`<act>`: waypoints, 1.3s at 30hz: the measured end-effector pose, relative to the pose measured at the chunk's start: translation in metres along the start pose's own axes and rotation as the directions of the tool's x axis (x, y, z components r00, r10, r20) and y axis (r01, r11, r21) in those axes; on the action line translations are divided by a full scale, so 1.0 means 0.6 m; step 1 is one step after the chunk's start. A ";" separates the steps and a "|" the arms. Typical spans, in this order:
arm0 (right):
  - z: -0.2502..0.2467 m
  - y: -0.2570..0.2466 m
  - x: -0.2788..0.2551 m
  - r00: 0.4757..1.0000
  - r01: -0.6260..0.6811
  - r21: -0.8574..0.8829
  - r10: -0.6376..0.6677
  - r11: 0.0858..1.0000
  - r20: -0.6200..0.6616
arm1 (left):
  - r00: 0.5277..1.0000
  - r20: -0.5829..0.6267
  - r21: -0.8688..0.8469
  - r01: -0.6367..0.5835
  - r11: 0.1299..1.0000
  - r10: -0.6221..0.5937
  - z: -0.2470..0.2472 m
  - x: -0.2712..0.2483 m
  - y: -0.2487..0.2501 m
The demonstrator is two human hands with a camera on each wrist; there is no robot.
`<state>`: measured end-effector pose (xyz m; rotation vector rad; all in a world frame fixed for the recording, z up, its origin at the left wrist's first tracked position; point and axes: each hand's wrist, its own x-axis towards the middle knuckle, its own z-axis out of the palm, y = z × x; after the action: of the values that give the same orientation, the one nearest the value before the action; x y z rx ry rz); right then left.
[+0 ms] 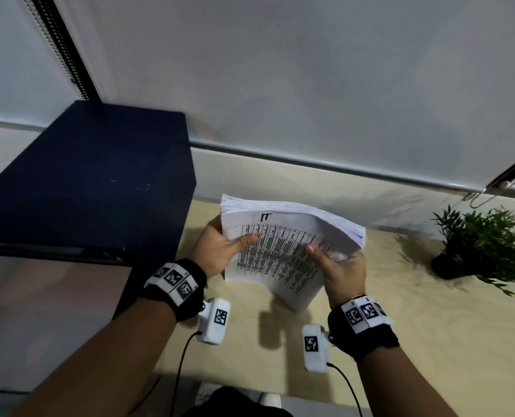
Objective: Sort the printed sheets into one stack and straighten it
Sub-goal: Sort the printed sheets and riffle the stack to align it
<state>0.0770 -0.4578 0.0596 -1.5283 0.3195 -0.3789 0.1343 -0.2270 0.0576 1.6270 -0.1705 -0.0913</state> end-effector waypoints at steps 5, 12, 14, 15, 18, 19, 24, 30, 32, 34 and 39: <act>0.008 0.003 -0.008 0.998 -0.069 -0.048 0.070 0.996 0.008 | 0.992 -0.109 0.016 0.061 0.998 -0.059 0.018 -0.008 -0.014; 0.015 0.048 -0.017 0.996 -0.084 -0.180 0.087 0.980 0.010 | 0.980 -0.139 0.097 0.153 0.983 -0.139 0.033 -0.022 -0.066; 0.014 0.046 -0.003 0.992 -0.122 -0.155 0.124 0.980 0.004 | 0.981 -0.147 0.170 0.153 0.973 -0.129 0.022 -0.010 -0.059; 0.013 0.041 0.004 0.988 -0.152 -0.139 0.154 0.979 0.006 | 0.980 -0.142 0.205 0.167 0.965 -0.140 0.014 -0.002 -0.058; 0.013 0.055 0.014 0.968 -0.243 -0.195 0.251 0.950 0.018 | 0.968 -0.045 0.212 0.251 0.945 -0.247 -0.007 0.017 -0.078; 0.017 0.072 0.011 0.957 -0.273 -0.288 0.289 0.918 0.013 | 0.937 -0.021 0.239 0.343 0.908 -0.348 -0.011 0.020 -0.100; 0.029 0.194 -0.028 0.814 -0.484 -0.552 0.581 0.679 0.001 | 0.680 -0.021 0.750 0.496 0.438 -0.733 -0.021 -0.003 -0.224; 0.039 0.213 -0.036 0.796 -0.524 -0.560 0.603 0.642 -0.054 | 0.751 -0.067 0.754 0.469 0.459 -0.657 0.002 -0.002 -0.210; 0.033 0.213 -0.024 0.800 -0.541 -0.554 0.590 0.633 -0.108 | 0.743 -0.058 0.721 0.493 0.487 -0.667 -0.007 -0.008 -0.208; 0.021 0.209 -0.016 0.784 -0.595 -0.506 0.589 0.624 -0.196 | 0.733 -0.033 0.679 0.515 0.523 -0.679 -0.028 -0.028 -0.211; -0.001 0.215 -0.006 0.621 -0.784 -0.249 0.716 0.569 -0.319 | 0.616 -0.085 0.154 0.785 0.600 -0.783 -0.053 -0.086 -0.227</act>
<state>0.0786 -0.4560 -0.0697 -1.5554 1.2163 0.2609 0.0960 -0.1795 -0.0784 1.7738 0.5952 -0.7782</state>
